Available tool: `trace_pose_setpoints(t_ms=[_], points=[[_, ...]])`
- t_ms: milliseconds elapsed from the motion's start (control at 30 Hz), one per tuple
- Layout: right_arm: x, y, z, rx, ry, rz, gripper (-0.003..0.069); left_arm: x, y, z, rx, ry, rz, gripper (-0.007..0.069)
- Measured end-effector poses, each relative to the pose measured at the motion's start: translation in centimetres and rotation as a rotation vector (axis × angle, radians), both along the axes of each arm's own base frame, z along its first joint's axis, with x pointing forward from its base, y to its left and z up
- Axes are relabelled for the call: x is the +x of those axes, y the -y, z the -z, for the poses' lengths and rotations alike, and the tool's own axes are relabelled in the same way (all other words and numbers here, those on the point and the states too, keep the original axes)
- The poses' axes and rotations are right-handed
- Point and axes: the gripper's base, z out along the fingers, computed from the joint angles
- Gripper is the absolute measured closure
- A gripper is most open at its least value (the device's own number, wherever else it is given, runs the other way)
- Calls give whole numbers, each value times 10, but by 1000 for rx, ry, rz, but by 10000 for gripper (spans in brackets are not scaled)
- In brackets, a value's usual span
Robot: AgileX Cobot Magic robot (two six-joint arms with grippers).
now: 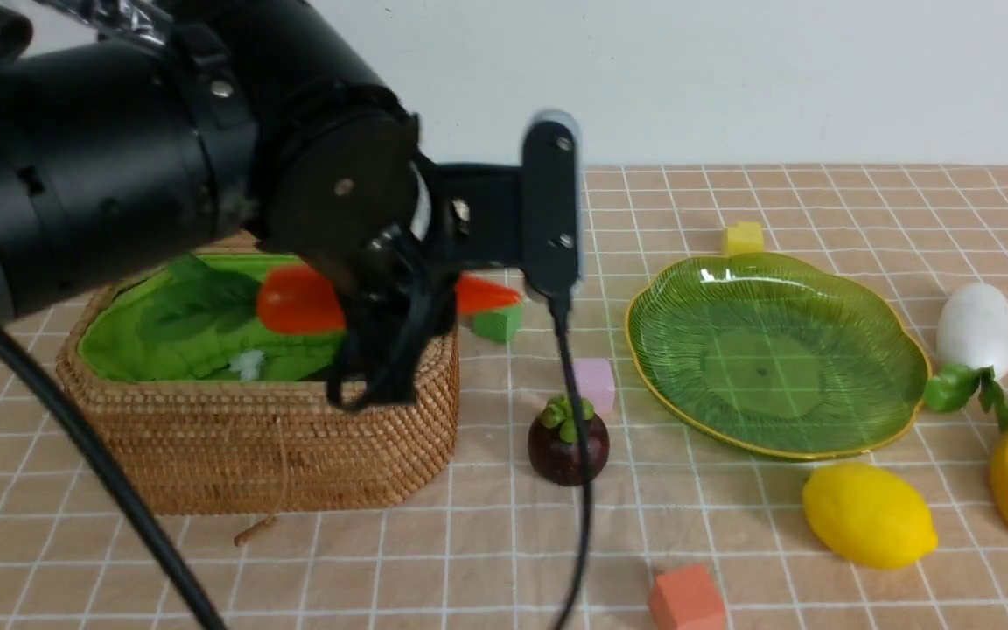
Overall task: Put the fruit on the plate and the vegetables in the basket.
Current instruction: Use the left arm to grab a carrot and put it into the left basket
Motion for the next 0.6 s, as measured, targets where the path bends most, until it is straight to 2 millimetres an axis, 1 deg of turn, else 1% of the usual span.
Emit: trace_pose_setpoints(t_ms=[33,67,100,133,167,200,233,267,300,367,400,467,500,533,600], points=[[0,-1,0,8,-1,-3,501,17,-12,3,-6,30,-33,381],[0,-1,-1,9,-1,-4,501,19,-14,4,-6,35,-37,381],[0,-1,-1,15,-2,-5,501,35,-24,10,-16,56,-65,381],[0,-1,-1,17,-2,-6,501,45,-30,15,-20,65,-81,379],[0,-1,-1,17,-2,-6,500,49,-34,18,-20,66,-92,370],[0,-1,-1,17,-1,-5,500,57,-38,24,-20,66,-104,344],[0,-1,-1,17,-1,-5,500,64,-41,32,-15,56,-114,291],[0,-1,-1,17,-1,-5,498,67,-43,37,-10,47,-119,219],[0,-1,-1,17,0,-5,498,68,-43,39,-11,41,-123,139],[0,-1,-1,17,0,-5,498,68,-42,40,-38,32,-143,29],[0,-1,-1,18,0,-4,498,67,-42,39,-60,30,-159,-5],[0,-1,-1,18,0,-4,498,65,-42,36,-134,13,-213,-33],[0,-1,-1,18,0,-4,498,64,-41,36,-139,11,-215,-34],[0,-1,-1,18,0,-4,498,62,-40,34,-189,-5,-250,-33],[0,-1,-1,17,1,-3,498,51,-32,27,-363,-72,-346,5]])
